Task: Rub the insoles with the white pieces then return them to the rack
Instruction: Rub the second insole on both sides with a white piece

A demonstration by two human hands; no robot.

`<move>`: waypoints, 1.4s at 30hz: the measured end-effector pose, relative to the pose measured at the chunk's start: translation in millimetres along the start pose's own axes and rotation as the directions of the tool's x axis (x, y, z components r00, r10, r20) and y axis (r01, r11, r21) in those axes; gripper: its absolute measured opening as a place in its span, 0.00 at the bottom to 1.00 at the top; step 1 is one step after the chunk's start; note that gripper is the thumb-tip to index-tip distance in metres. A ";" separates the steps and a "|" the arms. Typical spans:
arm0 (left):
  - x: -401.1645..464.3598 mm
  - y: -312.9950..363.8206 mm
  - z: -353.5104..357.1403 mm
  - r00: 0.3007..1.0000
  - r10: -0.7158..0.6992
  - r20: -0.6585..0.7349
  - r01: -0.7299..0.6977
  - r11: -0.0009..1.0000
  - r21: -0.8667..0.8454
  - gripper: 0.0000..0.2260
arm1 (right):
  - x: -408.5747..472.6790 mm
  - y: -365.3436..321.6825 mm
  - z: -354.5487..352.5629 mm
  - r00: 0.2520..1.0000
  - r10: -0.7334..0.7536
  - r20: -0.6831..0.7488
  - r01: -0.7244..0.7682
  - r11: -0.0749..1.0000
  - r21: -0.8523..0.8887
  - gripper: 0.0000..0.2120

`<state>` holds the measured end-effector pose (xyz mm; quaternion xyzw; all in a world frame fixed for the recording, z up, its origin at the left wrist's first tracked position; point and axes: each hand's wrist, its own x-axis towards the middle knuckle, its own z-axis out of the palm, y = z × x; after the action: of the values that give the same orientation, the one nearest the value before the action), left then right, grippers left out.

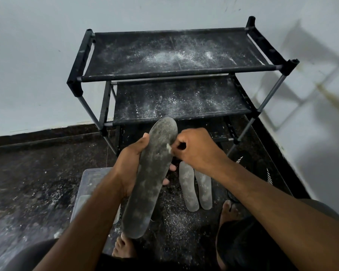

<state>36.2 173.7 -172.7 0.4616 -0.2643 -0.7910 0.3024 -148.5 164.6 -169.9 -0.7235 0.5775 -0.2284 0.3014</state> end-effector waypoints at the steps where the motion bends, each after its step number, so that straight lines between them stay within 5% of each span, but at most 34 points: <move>1: -0.4 -1.4 0.3 1.000 -0.001 -0.010 0.002 1.000 0.017 0.30 | -2.5 -1.4 3.4 0.996 0.000 0.087 -0.001 1.000 0.015 0.04; 3: 0.4 -3.5 0.6 1.000 -0.001 -0.022 0.002 0.999 0.035 0.29 | -2.7 -0.8 3.8 0.989 0.005 0.150 -0.007 1.000 0.014 0.03; 7: 2.1 -2.2 0.1 1.000 0.021 -0.015 -0.021 1.000 0.007 0.30 | 2.2 3.1 -3.5 0.999 0.037 -0.014 -0.037 0.999 0.011 0.04; 11: 0.1 -2.9 2.5 0.999 -0.006 -0.039 0.006 1.000 0.017 0.28 | -3.7 -1.9 3.5 0.985 -0.026 0.172 0.023 1.000 0.022 0.03; 16: 2.6 -4.0 2.0 1.000 0.009 -0.006 -0.009 1.000 -0.015 0.30 | 1.2 -0.4 -4.0 0.999 0.000 -0.037 -0.001 0.999 -0.035 0.02; 21: 1.1 -6.3 5.1 1.000 0.008 -0.020 -0.008 1.000 0.006 0.27 | -5.6 -7.4 6.3 0.988 -0.008 0.155 -0.003 0.997 0.074 0.02; 26: 3.0 -7.4 6.1 1.000 0.013 -0.002 -0.013 0.999 -0.040 0.30 | 1.3 -5.5 0.6 0.986 0.000 -0.167 0.002 1.000 0.009 0.03; 31: 0.9 -5.9 6.3 0.999 0.003 -0.041 -0.005 0.999 -0.047 0.27 | -5.1 -15.7 12.6 0.997 -0.075 -0.008 0.076 0.995 0.067 0.02; 35: 2.2 -6.7 5.7 1.000 0.014 -0.004 -0.014 0.999 -0.031 0.29 | 6.6 -4.7 3.7 0.969 0.008 -0.246 -0.002 1.000 0.025 0.03; 40: 1.7 -5.8 6.3 0.999 -0.017 -0.046 0.014 0.997 -0.076 0.28 | -5.8 -17.2 16.7 0.992 -0.125 -0.037 0.125 0.992 -0.001 0.03; 42: 1.1 -6.1 6.8 0.999 -0.013 -0.033 0.010 0.997 -0.070 0.28 | -1.6 -14.9 12.0 0.994 -0.067 -0.085 0.071 0.997 0.042 0.03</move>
<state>28.3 178.0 -174.6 0.4653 -0.2286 -0.7937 0.3182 -130.3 170.4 -168.0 -0.7259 0.5590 -0.2816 0.2850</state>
